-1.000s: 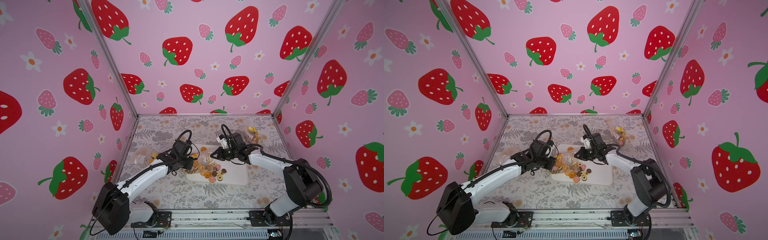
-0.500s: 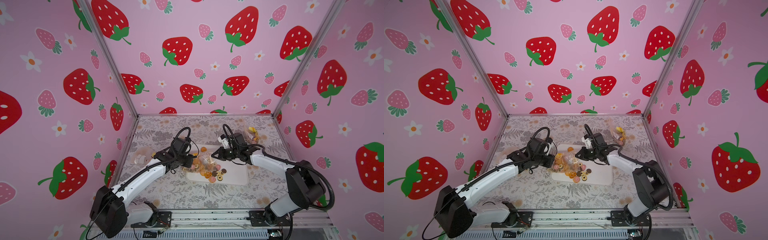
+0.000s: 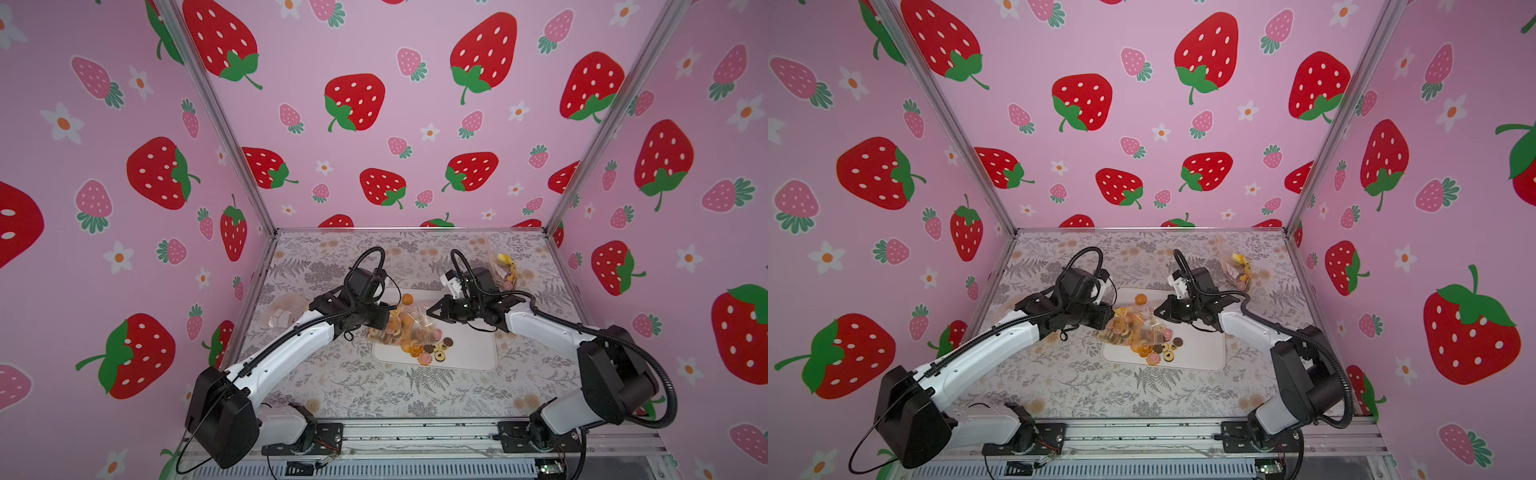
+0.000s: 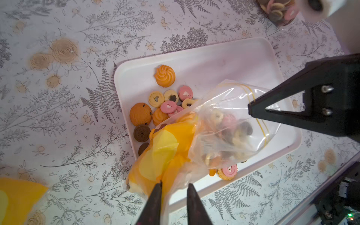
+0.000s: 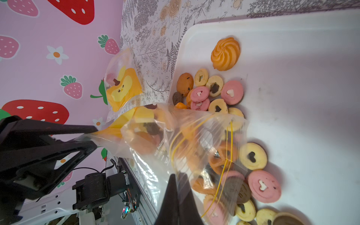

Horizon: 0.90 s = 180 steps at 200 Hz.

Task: Pour cookies out of the ziploc bag
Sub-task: 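Pour the cookies out of the ziploc bag onto the tray.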

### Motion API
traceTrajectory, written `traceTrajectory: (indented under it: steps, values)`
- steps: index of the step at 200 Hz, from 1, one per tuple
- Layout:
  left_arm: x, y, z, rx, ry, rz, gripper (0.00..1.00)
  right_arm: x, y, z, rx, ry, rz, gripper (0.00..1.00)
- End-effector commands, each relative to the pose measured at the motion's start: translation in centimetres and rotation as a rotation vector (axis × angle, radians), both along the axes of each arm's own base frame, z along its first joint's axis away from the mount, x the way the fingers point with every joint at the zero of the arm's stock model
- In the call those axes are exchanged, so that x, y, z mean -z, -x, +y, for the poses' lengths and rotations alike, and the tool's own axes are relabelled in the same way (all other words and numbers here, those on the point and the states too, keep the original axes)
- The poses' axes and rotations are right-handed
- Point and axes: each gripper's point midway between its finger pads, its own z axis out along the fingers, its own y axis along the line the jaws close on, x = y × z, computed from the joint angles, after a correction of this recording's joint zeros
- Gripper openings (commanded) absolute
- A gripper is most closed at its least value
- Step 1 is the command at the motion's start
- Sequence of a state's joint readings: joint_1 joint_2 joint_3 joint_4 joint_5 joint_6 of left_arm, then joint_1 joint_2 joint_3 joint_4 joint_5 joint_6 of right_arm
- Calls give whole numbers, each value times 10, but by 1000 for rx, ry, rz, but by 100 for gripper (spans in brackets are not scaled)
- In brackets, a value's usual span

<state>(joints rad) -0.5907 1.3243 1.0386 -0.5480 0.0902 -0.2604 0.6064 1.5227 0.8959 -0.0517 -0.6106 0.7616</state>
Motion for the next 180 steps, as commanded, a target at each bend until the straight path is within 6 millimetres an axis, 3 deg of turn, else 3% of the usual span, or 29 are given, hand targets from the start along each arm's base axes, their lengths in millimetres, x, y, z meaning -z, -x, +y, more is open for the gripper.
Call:
traceTrajectory:
  steps: [1,28,68,92,136,180]
  values:
    - [0,-1,-6,11,33,0,41,-1,2,-2,-2,-5,-1,0]
    - [-4,-2,-6,7,41,-15,47,0,2,-3,0,-5,-1,0]
    - [4,2,-6,15,28,18,41,0,2,-2,0,-9,1,0]
    - [9,6,-4,13,26,33,43,0,1,-1,0,-10,2,0]
    - [8,16,13,-38,22,-3,62,1,1,-1,-1,-11,4,0]
    - [24,19,16,-51,18,28,50,3,0,0,1,-13,8,0]
